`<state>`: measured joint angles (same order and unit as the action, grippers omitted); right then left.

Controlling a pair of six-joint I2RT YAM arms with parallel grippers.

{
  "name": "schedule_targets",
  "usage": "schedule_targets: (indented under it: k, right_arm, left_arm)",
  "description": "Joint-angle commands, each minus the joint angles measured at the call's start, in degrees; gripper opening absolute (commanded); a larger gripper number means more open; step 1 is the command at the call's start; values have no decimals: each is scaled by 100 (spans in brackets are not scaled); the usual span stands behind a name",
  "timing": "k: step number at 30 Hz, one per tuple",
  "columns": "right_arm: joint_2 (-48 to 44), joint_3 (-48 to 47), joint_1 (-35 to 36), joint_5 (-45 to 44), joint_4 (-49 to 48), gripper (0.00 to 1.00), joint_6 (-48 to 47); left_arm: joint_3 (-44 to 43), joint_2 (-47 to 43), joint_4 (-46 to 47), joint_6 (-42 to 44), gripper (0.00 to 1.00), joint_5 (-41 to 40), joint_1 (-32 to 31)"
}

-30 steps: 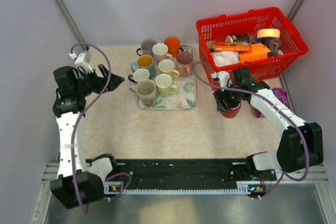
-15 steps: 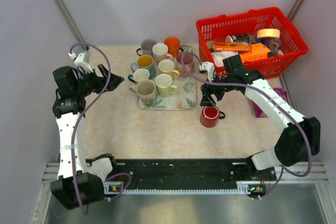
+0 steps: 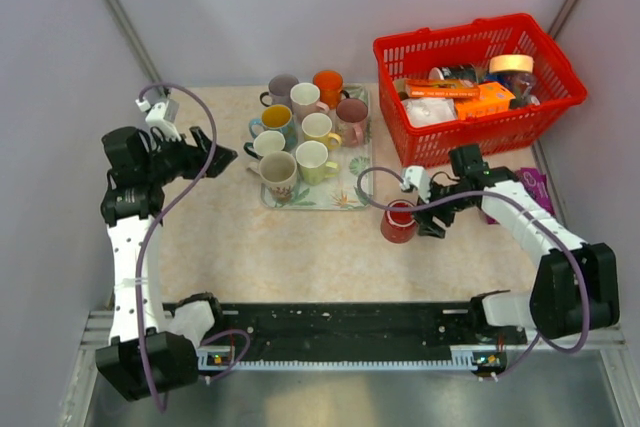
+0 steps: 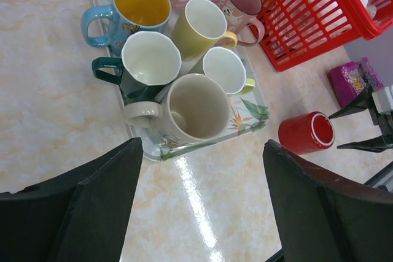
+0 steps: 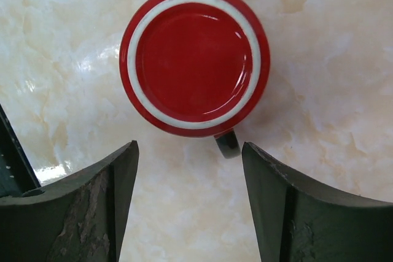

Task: Turn the mug right side up
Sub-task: Turn over the cup at the center of the board.

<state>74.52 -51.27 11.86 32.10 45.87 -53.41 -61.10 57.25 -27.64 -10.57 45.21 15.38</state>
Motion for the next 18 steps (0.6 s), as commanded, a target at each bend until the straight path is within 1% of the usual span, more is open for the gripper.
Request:
schedule_targets:
  k: [1, 3, 5, 9, 10, 12, 13, 14, 15, 18]
  right_arm:
    - [88, 230, -17, 69, -542, 67, -723]
    - [273, 371, -8, 51, -815, 66, -802]
    - [448, 450, -8, 60, -1061, 63, -820]
    - [783, 477, 1, 218, -1282, 52, -777]
    - [809, 477, 36, 244, -1317, 47, -759]
    - [792, 521, 80, 253, -1300, 34, -785]
    - [757, 538, 106, 271, -1239, 23, -811]
    - [705, 547, 106, 288, -1125, 9, -846]
    - [635, 539, 106, 306, -1011, 0, -838]
    - [310, 364, 97, 559, -458, 0, -751]
  left_arm:
    - [-227, 31, 22, 362, 84, 50, -114]
    - [-244, 31, 30, 415, 85, -12, -184]
    - [-279, 14, 30, 520, 87, -56, -263]
    - [-446, 31, -119, 810, 93, -153, -456]
    - [-481, 49, -145, 880, 97, -162, -509]
    - [-517, 32, -154, 969, 99, -197, -623]
    - [-526, 5, -137, 1004, 99, -232, -702]
    - [-526, -56, -128, 1213, 99, -249, -781]
    - [-508, -109, -93, 1380, 99, -267, -877]
    - [-403, -363, 4, 1986, 99, -319, -1211]
